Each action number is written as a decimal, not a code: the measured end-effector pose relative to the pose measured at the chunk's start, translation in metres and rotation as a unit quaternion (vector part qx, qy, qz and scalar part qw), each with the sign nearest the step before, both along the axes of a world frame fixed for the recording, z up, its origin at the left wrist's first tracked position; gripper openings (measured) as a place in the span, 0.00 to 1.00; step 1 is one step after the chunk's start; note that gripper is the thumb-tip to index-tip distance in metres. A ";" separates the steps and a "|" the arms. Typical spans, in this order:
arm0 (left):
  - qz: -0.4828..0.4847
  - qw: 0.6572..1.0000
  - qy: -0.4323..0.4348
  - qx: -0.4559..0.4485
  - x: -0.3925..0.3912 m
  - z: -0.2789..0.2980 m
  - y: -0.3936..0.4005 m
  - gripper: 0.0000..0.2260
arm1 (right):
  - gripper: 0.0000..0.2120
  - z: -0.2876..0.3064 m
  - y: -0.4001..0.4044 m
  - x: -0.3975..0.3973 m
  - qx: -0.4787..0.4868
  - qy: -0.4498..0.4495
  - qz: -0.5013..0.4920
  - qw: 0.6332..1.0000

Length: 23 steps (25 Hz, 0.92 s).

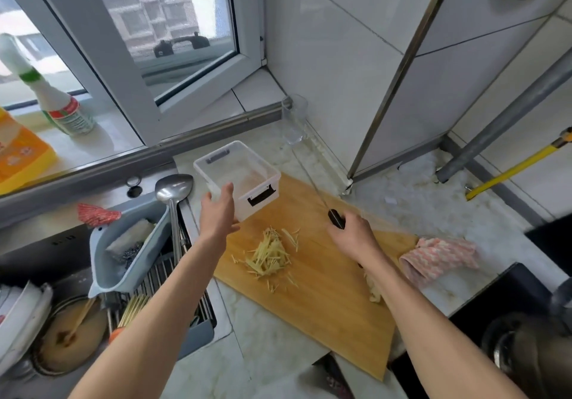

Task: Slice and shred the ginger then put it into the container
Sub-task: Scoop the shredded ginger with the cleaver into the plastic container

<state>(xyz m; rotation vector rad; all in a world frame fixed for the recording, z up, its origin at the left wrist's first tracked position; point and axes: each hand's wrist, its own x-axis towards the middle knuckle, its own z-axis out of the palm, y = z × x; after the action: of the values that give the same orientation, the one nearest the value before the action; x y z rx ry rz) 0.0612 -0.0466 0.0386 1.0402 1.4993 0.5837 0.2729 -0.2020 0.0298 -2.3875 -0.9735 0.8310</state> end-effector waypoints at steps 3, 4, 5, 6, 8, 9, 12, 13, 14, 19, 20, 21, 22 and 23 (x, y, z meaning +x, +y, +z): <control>-0.004 0.999 0.015 -0.029 0.041 0.000 -0.003 0.33 | 0.13 0.008 -0.019 0.001 0.044 0.009 -0.020 0.999; -0.009 0.999 0.012 -0.038 0.055 -0.002 -0.006 0.32 | 0.14 0.008 -0.026 0.000 0.051 0.019 -0.030 0.998; -0.012 0.999 0.000 -0.048 0.067 -0.004 -0.009 0.32 | 0.14 0.008 -0.032 -0.001 0.056 0.030 -0.042 0.997; -0.017 0.998 -0.016 -0.057 0.078 -0.009 -0.012 0.30 | 0.13 0.009 -0.039 -0.002 0.062 0.041 -0.054 0.996; -0.034 0.996 -0.032 -0.077 0.095 -0.014 -0.018 0.26 | 0.13 0.008 -0.053 -0.005 0.073 0.066 -0.074 0.992; -0.044 0.995 -0.039 -0.076 0.101 -0.016 -0.022 0.24 | 0.13 0.007 -0.061 -0.008 0.080 0.077 -0.083 0.990; -0.064 0.993 -0.047 -0.084 0.108 -0.010 -0.035 0.15 | 0.15 0.000 -0.087 -0.017 0.084 0.097 -0.107 0.986; -0.064 0.993 -0.045 -0.085 0.103 -0.007 -0.039 0.13 | 0.16 -0.002 -0.096 -0.021 0.086 0.096 -0.111 0.985; -0.071 0.994 -0.032 -0.074 0.096 -0.003 -0.041 0.12 | 0.18 -0.002 -0.104 -0.024 0.087 0.082 -0.111 0.987; -0.098 0.993 0.015 0.058 0.033 -0.004 -0.059 0.10 | 0.22 -0.001 -0.130 -0.032 0.075 -0.049 0.019 0.996; -0.098 0.992 0.019 0.071 0.021 -0.005 -0.062 0.10 | 0.20 0.002 -0.126 -0.034 0.059 -0.079 0.063 0.993; -0.097 0.992 0.022 0.079 0.011 -0.006 -0.064 0.10 | 0.19 0.005 -0.117 -0.035 0.037 -0.114 0.102 0.988; -0.096 0.991 0.027 0.087 0.003 -0.009 -0.065 0.10 | 0.19 0.006 -0.106 -0.035 0.018 -0.144 0.135 0.980; -0.095 0.990 0.034 0.097 -0.004 -0.011 -0.064 0.10 | 0.19 0.007 -0.095 -0.035 0.009 -0.168 0.157 0.973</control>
<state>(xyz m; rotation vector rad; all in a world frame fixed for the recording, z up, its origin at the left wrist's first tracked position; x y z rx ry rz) 0.0571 -0.1110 0.0276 1.3494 1.4011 0.5710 0.2382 -0.2966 0.0367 -2.4414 -1.5139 0.5224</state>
